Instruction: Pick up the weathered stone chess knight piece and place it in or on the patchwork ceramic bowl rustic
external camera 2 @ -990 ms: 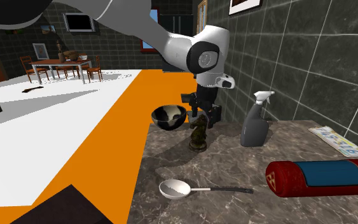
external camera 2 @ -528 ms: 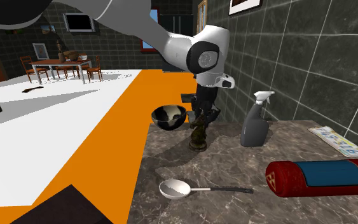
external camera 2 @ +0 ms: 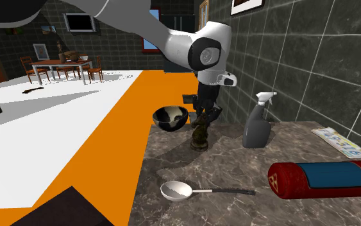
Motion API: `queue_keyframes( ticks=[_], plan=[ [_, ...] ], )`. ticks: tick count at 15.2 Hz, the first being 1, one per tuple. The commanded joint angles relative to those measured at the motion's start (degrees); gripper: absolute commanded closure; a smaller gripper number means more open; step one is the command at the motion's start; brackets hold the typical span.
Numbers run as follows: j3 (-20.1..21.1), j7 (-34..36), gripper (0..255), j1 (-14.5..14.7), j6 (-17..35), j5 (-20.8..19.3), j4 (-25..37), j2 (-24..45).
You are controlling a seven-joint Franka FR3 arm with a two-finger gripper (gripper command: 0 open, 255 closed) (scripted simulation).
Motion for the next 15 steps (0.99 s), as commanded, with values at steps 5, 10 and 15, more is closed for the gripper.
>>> queue_keyframes(
  ticks=[5, 10, 15],
  plan=[
    [-0.2, 0.6, 255, -0.1, -4.2, -0.4, 2.9, -1.3],
    [-0.2, 1.1, 255, -0.1, -7.6, -0.7, 5.5, -2.2],
    [-0.3, 1.5, 255, -0.1, -11.2, -1.0, 8.6, -2.8]
  ],
)
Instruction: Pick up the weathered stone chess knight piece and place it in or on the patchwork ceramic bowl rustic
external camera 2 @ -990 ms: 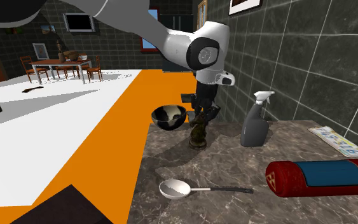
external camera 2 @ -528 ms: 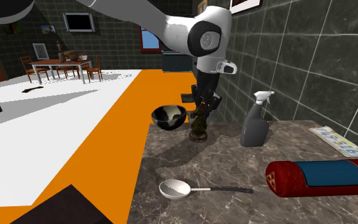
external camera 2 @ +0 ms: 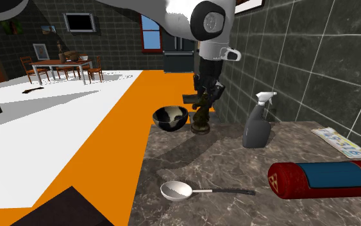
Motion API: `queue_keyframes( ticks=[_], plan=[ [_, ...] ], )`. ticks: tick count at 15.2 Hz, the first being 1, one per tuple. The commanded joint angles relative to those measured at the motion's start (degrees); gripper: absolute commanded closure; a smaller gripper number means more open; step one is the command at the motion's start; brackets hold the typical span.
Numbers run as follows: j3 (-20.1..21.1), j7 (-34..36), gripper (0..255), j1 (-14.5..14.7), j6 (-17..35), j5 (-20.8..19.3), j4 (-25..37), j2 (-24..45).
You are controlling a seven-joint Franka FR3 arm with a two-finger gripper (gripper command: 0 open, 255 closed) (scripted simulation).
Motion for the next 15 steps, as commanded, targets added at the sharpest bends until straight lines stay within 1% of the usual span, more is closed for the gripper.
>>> queue_keyframes(
  ticks=[1, 15],
  plan=[
    [0.0, 0.1, 255, 0.0, -1.4, -0.1, 1.1, -0.3],
    [-0.2, 1.3, 255, -0.3, -11.9, -0.3, 12.0, 0.0]
  ],
)
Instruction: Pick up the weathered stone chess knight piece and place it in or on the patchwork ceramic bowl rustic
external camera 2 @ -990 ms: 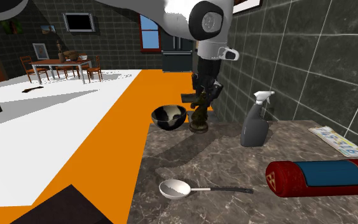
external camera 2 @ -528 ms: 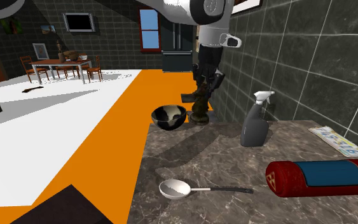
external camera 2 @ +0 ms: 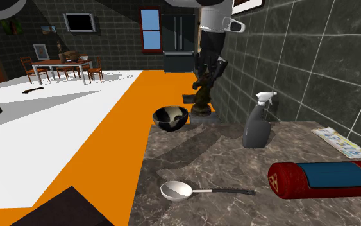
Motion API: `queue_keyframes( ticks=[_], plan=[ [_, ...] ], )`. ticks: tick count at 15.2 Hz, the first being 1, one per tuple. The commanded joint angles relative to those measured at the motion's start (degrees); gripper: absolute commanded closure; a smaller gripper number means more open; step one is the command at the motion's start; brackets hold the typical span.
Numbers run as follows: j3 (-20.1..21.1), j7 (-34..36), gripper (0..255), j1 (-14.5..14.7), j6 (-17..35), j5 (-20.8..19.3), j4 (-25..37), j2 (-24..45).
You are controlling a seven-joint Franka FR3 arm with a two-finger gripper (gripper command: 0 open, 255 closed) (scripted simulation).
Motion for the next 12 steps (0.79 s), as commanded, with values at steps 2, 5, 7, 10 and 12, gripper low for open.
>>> queue_keyframes(
  ticks=[2, 5, 7, 10, 12],
  plan=[
    [0.8, 2.6, 255, 1.5, -1.4, -0.2, 2.4, 0.7],
    [2.1, 6.3, 255, 3.8, -2.7, -0.6, 5.4, 2.0],
    [2.9, 8.8, 255, 5.3, -3.8, -0.8, 8.0, 3.1],
    [4.0, 12.5, 255, 7.6, -5.7, -1.2, 12.7, 5.5],
    [4.7, 14.9, 255, 9.2, -7.4, -1.5, 16.7, 7.7]
  ],
)
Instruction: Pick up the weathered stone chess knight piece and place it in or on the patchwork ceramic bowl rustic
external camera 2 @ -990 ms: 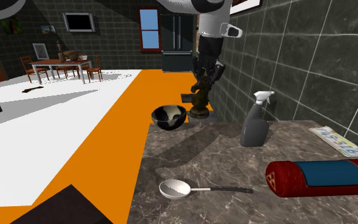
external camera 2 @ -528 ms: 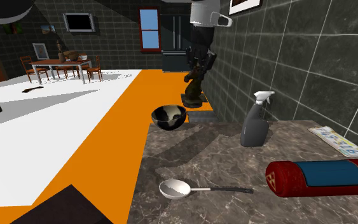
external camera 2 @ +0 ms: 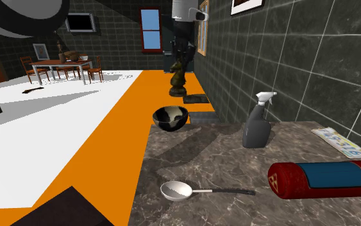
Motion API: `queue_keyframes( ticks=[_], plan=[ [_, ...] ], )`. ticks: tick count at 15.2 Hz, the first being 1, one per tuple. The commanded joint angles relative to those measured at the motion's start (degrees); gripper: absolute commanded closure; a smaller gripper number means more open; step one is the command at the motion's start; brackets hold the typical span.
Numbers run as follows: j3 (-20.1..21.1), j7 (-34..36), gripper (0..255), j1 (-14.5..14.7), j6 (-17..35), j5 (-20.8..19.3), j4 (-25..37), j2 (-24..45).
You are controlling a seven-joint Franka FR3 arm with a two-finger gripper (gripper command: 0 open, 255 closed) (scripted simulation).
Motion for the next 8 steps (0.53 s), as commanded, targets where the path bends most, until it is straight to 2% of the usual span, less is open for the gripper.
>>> queue_keyframes(
  ticks=[1, 4, 8],
  plan=[
    [0.6, 2.4, 255, 1.5, -1.8, -0.3, 4.3, 2.1],
    [1.5, 5.9, 255, 3.8, -5.4, -0.7, 12.8, 6.8],
    [1.4, 5.5, 255, 4.0, -0.9, -0.7, 6.1, 4.6]
  ],
)
